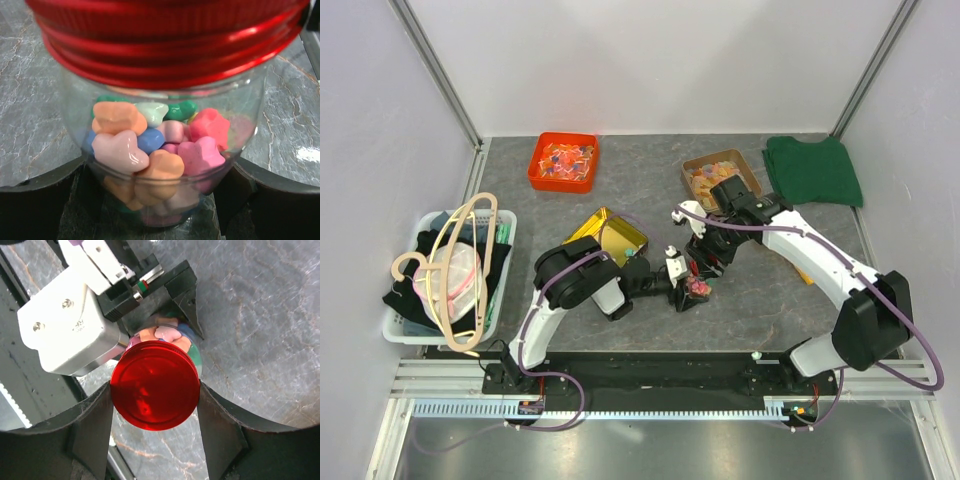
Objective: Pack the candies
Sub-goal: Close the bottle lid on the packing bottle.
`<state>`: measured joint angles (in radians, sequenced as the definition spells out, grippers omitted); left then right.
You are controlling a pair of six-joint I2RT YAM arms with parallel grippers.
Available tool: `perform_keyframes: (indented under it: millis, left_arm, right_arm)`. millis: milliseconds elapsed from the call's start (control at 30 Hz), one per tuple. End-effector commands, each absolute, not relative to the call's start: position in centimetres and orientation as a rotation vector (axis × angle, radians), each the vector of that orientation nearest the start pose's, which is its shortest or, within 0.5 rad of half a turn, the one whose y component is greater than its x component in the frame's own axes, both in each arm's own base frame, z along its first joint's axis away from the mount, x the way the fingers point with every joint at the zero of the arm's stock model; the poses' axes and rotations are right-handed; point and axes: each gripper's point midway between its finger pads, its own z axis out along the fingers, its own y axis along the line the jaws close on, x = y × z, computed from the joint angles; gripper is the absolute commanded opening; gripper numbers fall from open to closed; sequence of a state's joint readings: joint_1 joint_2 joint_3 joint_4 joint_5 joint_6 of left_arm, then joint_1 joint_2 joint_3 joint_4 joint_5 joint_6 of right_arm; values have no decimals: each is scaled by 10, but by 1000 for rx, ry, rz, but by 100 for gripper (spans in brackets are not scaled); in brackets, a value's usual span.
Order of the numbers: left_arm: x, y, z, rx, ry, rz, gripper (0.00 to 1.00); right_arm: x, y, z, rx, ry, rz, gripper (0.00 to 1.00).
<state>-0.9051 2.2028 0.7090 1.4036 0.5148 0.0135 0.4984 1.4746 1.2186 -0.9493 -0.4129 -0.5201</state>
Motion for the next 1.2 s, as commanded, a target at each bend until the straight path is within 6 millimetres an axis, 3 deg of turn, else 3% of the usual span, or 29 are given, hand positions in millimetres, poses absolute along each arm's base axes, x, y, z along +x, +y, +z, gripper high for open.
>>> perform_keyframes:
  millis: [0, 167, 500, 800, 1067, 1167]
  left_arm:
    - [212, -440, 68, 1115, 1101, -1172, 30]
    - [230, -436, 67, 1055, 1163, -1224, 29]
    - [235, -434, 67, 1045, 1182, -1275, 25]
    - [237, -434, 67, 1055, 1166, -1260, 21]
    - [239, -434, 67, 1051, 1168, -1252, 20]
    - [239, -434, 67, 1053, 1166, -1249, 19]
  right_arm:
    - [271, 191, 123, -1373, 2205, 432, 38]
    - [269, 184, 111, -1324, 2176, 388, 39]
    - [274, 174, 95, -1277, 2156, 306, 40]
    - [277, 182, 109, -1209, 2161, 442, 40]
    - [278, 177, 119, -1136, 2168, 523, 40]
    - [282, 179, 132, -1102, 2145, 553, 40]
